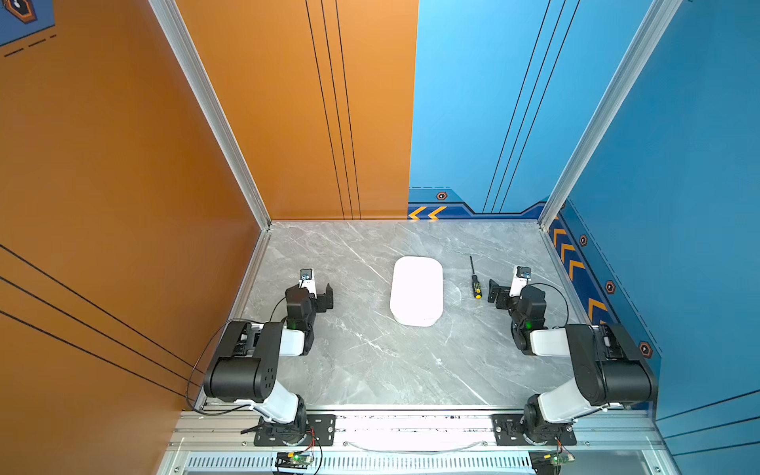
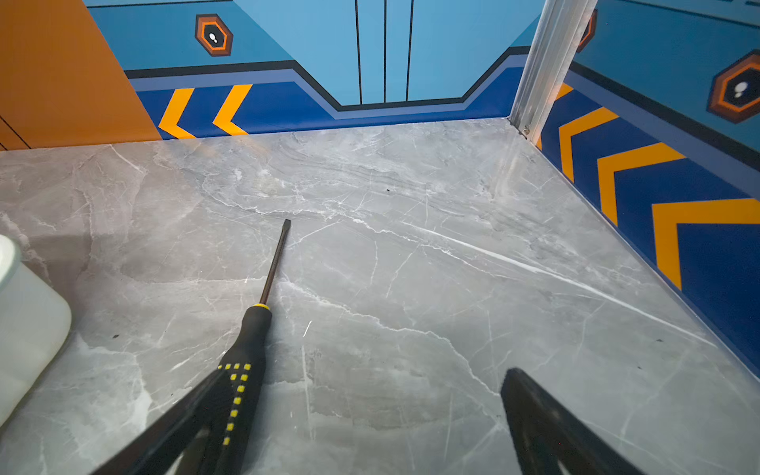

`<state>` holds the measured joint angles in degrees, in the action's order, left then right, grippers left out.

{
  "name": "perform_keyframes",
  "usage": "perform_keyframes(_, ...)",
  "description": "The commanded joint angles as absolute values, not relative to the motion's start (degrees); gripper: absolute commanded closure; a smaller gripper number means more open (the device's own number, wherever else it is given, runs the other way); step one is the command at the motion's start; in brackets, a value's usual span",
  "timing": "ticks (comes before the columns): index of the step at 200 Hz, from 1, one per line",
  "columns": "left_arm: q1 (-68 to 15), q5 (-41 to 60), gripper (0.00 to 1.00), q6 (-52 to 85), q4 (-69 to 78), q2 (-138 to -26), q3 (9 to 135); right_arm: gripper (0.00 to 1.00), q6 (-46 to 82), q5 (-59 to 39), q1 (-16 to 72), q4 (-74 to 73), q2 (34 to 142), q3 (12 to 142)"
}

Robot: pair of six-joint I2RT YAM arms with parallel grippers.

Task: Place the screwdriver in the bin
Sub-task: 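Move the right gripper over the black-and-yellow screwdriver handle while the left arm shifts inward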

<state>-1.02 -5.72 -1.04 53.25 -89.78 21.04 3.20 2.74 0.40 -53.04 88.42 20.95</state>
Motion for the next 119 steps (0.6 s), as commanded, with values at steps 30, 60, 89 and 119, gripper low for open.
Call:
perform_keyframes(30, -0.8, -0.9, 0.02, -1.8, 53.5, -89.3, 21.3, 0.00, 2.8, -0.5, 0.0, -52.3, 88.6, 21.3)
perform_keyframes(60, -0.7, -0.2, 0.02, -1.9, 55.7, -88.9, 19.9, 0.00, 2.0, -0.5, 0.7, -52.5, 88.1, 21.0)
perform_keyframes(89, -0.4, -0.8, 0.02, -1.5, 59.2, -84.3, 16.1, 0.00, 2.0, 4.6, 2.2, -40.6, 79.6, 23.7)
perform_keyframes(119, -1.3, -0.4, 0.02, -2.5, 47.4, -76.0, 18.3, 0.00, 3.4, 5.4, 2.3, -23.1, 70.5, 30.0)
